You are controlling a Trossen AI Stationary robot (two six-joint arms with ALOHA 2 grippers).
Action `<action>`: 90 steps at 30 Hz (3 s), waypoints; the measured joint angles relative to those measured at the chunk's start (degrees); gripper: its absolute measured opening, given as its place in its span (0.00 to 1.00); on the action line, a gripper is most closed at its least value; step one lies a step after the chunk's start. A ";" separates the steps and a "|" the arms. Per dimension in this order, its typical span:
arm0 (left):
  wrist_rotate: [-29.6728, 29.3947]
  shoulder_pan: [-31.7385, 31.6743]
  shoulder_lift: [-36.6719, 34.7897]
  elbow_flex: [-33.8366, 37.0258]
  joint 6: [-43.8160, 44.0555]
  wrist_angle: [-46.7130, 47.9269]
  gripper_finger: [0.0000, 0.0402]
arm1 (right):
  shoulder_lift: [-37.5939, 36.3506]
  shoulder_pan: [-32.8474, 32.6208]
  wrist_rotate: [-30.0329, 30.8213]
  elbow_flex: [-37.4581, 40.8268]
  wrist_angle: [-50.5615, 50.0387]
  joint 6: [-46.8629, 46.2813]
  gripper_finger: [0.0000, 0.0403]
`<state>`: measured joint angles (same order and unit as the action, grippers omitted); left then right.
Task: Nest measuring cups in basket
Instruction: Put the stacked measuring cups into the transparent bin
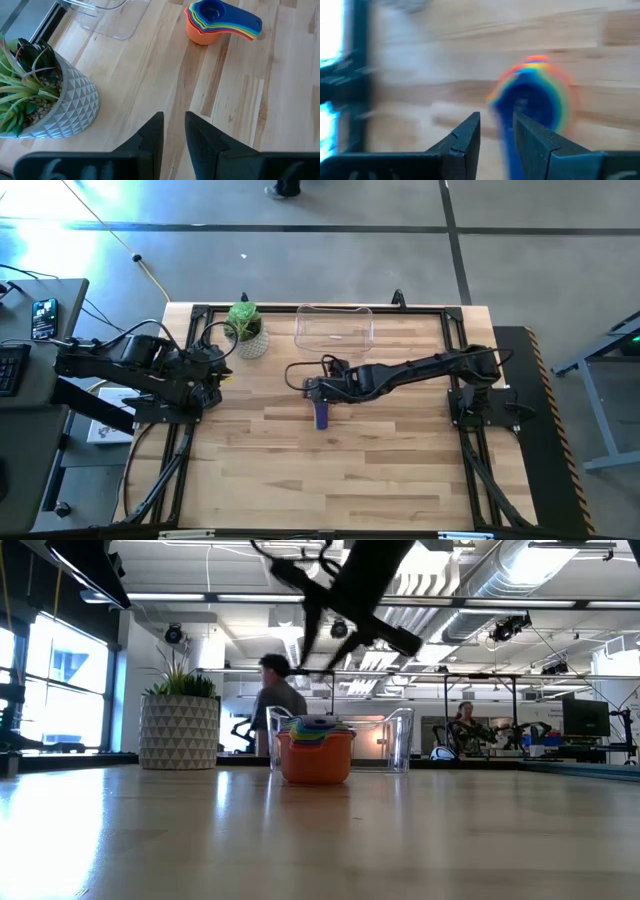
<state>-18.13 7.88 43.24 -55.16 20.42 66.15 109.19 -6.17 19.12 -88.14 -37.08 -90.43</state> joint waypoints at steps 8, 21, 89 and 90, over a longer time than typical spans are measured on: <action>0.00 0.02 -0.02 0.00 0.44 0.00 0.17 | 0.67 -1.58 -0.61 0.07 20.19 19.21 0.27; -0.07 0.00 -0.02 0.00 0.55 -0.04 0.17 | 0.40 -0.45 -6.27 -1.20 31.01 42.39 0.27; -1.97 0.00 -0.01 0.00 10.91 -0.03 0.17 | 18.42 -1.27 -16.28 -21.62 -14.84 23.34 0.27; -1.97 0.00 -0.01 0.00 10.91 -0.03 0.17 | 18.42 -1.27 -16.52 -21.62 -13.85 23.32 0.27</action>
<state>-20.10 7.88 43.23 -55.16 31.33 66.12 127.61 -7.44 2.60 -109.75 -50.94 -67.11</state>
